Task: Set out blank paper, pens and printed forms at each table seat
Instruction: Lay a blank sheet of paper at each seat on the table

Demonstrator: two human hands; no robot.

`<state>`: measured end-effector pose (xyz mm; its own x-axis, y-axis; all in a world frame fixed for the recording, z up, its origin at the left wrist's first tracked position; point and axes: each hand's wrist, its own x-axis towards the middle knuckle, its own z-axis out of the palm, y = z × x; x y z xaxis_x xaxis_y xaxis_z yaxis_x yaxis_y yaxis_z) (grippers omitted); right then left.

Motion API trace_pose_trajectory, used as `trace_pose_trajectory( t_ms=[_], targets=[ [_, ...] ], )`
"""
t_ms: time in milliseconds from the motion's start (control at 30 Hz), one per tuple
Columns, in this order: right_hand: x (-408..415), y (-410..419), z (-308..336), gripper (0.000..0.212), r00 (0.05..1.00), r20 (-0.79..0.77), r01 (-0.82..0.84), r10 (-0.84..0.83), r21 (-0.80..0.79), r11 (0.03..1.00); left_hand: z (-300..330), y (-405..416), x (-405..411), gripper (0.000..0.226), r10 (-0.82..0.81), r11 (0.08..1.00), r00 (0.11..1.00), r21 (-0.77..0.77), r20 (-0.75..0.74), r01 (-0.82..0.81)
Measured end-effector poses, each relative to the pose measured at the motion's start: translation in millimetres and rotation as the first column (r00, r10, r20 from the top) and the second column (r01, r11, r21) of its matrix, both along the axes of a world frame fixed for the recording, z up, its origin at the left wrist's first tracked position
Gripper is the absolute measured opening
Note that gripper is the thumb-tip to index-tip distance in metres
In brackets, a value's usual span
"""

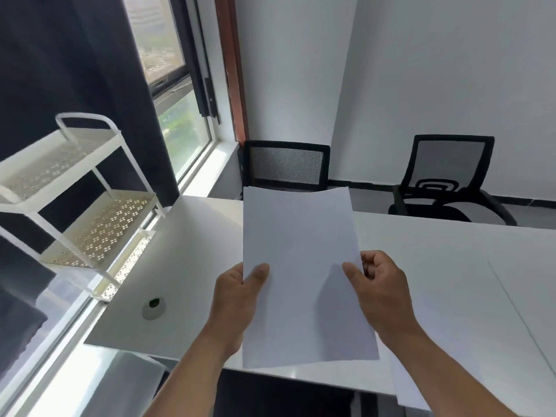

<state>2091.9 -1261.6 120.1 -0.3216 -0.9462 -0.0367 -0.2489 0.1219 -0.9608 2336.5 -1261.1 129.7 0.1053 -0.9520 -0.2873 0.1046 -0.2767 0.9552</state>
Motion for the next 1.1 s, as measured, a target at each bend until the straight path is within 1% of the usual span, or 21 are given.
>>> trace_pose_trajectory(
  t_ms=[67,167,300,433,567,767,933,1100],
  targets=[
    [23.6,-3.6,-13.2,0.014,0.999,-0.017,0.041,-0.040,0.031,0.999,-12.5,-10.4,26.0,0.019,-0.022,1.000,1.000,0.000,0.004,0.022],
    [59.9,-12.7,-37.7,0.026,0.996,-0.055,0.074,-0.070,0.079,0.994,-37.5,-24.5,65.6,0.018,-0.061,0.998,0.997,0.024,0.040,0.060],
    [90.3,-19.6,-66.5,0.037,0.997,-0.028,0.079,-0.076,0.164,0.983,-67.3,-32.6,99.9,0.021,-0.066,0.992,0.997,0.108,0.040,0.061],
    [102.9,-24.1,-90.4,0.045,0.995,-0.001,0.096,-0.098,0.240,0.966,-89.3,-39.3,116.5,0.024,-0.067,0.986,0.998,0.152,0.020,0.063],
    [117.3,-34.6,-109.9,0.048,0.996,0.019,0.078,-0.086,0.269,0.960,-107.3,-44.8,130.5,0.026,-0.049,0.981,0.999,0.187,0.001,0.047],
    [131.5,-39.5,-138.7,0.041,0.993,0.043,0.090,-0.110,0.325,0.941,-128.2,-52.6,144.8,0.034,-0.028,0.970,1.000,0.239,-0.012,0.030],
    [139.0,-40.6,-155.0,0.040,0.998,-0.010,0.063,-0.064,0.350,0.934,-135.6,-58.1,151.7,0.034,-0.057,0.967,0.998,0.247,-0.018,0.060],
    [142.6,-43.6,-166.3,0.041,0.996,-0.074,0.072,-0.048,0.370,0.926,-135.4,-63.4,160.5,0.032,-0.077,0.969,0.997,0.237,0.024,0.069]
  ],
)
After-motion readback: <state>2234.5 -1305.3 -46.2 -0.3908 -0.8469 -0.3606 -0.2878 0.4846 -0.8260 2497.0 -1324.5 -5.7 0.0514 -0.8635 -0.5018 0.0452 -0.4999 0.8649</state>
